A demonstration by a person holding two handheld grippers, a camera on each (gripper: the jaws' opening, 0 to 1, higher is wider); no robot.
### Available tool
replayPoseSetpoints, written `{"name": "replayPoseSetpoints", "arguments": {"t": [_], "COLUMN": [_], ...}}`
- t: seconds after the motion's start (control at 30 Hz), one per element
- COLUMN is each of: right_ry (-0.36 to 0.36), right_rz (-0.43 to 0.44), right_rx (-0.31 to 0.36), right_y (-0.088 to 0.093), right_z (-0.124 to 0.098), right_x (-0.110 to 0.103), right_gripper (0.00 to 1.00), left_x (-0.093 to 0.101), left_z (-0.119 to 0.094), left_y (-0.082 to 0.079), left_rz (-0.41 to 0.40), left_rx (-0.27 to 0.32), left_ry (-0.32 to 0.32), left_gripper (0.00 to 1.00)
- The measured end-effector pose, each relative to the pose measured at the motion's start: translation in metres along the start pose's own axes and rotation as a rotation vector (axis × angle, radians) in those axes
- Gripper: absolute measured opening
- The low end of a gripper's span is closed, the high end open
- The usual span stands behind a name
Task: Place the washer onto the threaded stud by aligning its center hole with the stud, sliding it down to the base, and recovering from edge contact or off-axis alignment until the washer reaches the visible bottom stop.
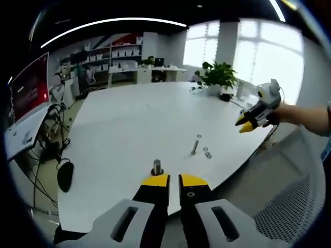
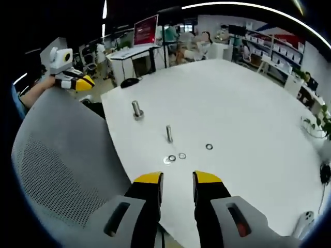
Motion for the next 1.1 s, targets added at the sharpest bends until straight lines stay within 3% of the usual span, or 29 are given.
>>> {"name": "replayPoseSetpoints", "arguments": {"t": [0.1,0.17,0.2,0.3,0.73,1.1], "right_ry": [-0.030,-0.034,-0.038,-0.087,-0.251,-0.258], "right_rz": [-0.025,-0.052,-0.060,-0.061,-0.106,-0.137], "right_rx": [-0.043,-0.080,-0.090,-0.134,-0.291,-0.319], "right_y": [-0.001,-0.001,0.000,0.003,0.024,0.023], "right_z": [0.015,0.026,0.030,0.045,0.099,0.117], "right_x": [0.003,0.007,0.008,0.003,-0.028,-0.023], "right_gripper": [0.25,0.25,0.24,0.24,0.23,0.23], "left_x": [0.000,0.002,0.002,0.002,0.005,0.000], "left_z": [-0.001,0.000,0.001,0.000,0.001,-0.001], "left_y": [0.001,0.010,0.008,0.006,0.017,0.015], "left_rz": [-0.016,-0.035,-0.031,-0.017,-0.013,-0.054], "left_rx": [-0.002,-0.056,-0.045,-0.029,-0.088,-0.067], "left_ry": [-0.004,0.018,0.020,0.016,0.027,0.001], "left_gripper": [0.03,0.00,0.00,0.00,0.00,0.00]}}
Point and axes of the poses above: the point that each gripper's makers call its tool centre point, and the gripper's own axes: z roughly forward along the fingers, x roughly to its right, y roughly out of its underside, the point moved 2 cm from there along -z, roughly backward along the fingers, and after that the axes turned 1 degree about -y, right-handed, at the moved point
